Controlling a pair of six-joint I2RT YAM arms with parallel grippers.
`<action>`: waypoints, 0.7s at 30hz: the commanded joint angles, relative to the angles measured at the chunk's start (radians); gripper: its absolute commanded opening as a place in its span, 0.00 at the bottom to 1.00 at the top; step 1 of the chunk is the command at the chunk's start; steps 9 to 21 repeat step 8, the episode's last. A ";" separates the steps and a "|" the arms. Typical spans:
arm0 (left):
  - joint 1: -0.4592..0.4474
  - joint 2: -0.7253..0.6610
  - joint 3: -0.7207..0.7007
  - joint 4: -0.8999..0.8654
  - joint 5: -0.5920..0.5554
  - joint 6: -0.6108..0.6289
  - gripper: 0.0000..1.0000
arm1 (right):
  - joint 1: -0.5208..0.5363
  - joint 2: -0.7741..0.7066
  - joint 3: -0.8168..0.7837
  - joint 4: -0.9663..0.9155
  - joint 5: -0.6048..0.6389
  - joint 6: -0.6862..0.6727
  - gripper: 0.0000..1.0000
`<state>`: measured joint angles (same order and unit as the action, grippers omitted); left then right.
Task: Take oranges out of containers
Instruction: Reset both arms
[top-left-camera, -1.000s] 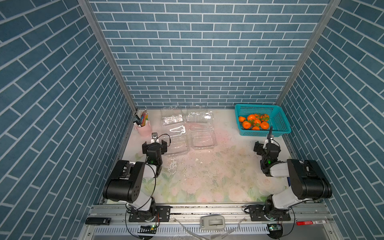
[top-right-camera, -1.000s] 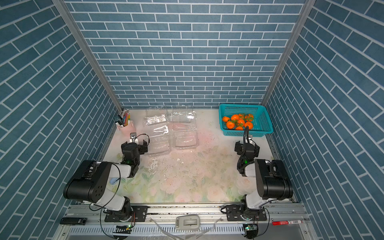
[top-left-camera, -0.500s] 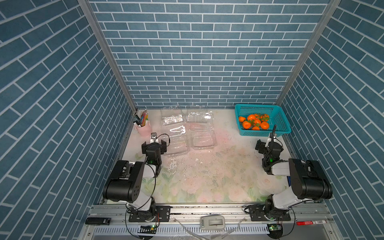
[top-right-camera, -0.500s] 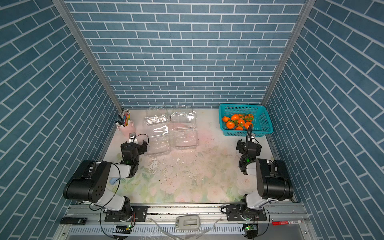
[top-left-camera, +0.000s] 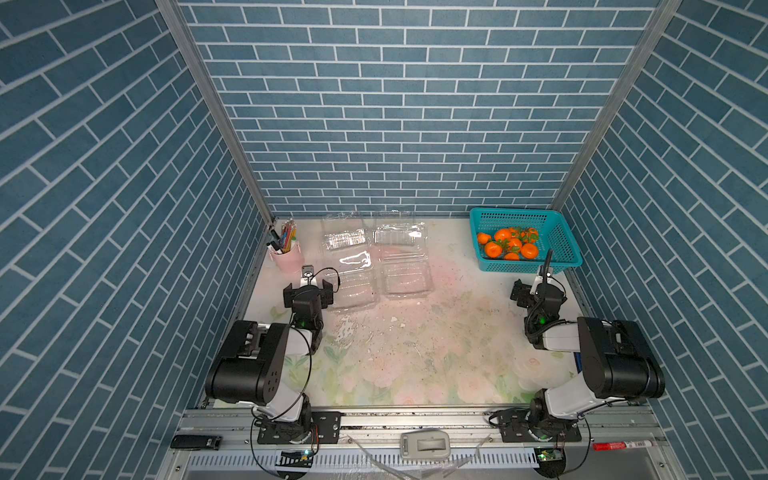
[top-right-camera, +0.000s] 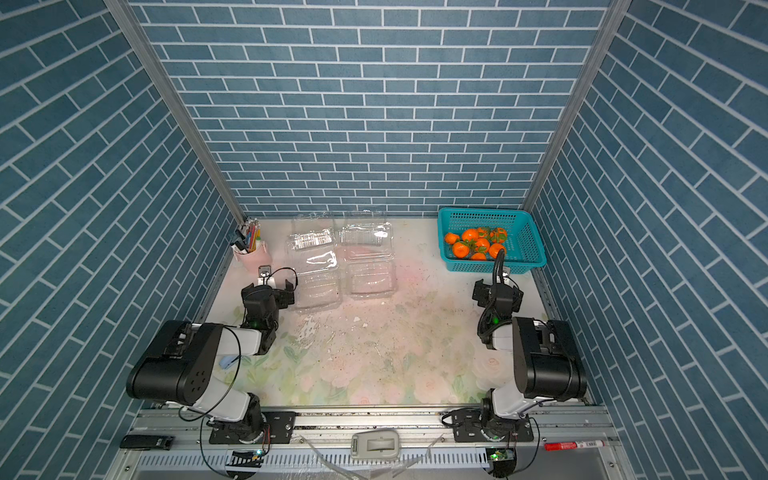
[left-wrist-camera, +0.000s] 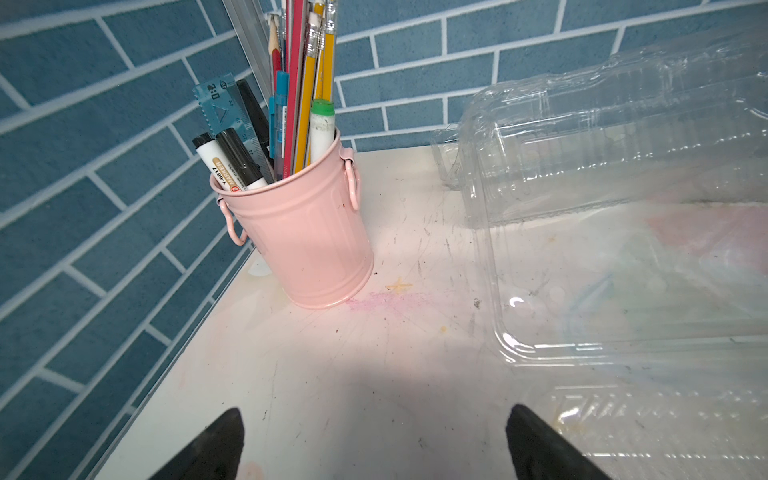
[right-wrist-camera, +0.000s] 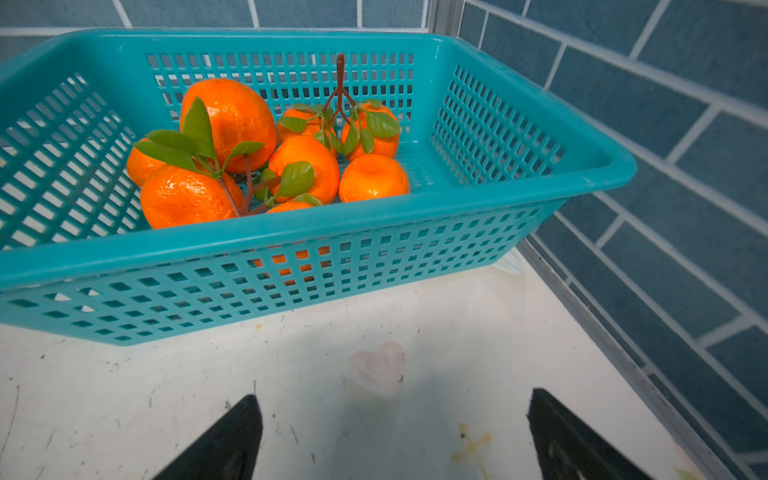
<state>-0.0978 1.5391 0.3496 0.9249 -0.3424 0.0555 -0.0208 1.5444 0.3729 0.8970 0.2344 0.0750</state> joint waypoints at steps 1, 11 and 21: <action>0.000 -0.005 0.011 0.002 0.000 -0.008 0.99 | 0.002 -0.002 0.003 0.001 -0.005 0.016 0.99; 0.000 -0.005 0.011 0.002 0.000 -0.008 0.99 | 0.004 -0.004 -0.003 0.010 -0.005 0.014 0.99; 0.000 -0.005 0.011 0.002 0.000 -0.008 0.99 | 0.004 -0.004 -0.003 0.010 -0.005 0.014 0.99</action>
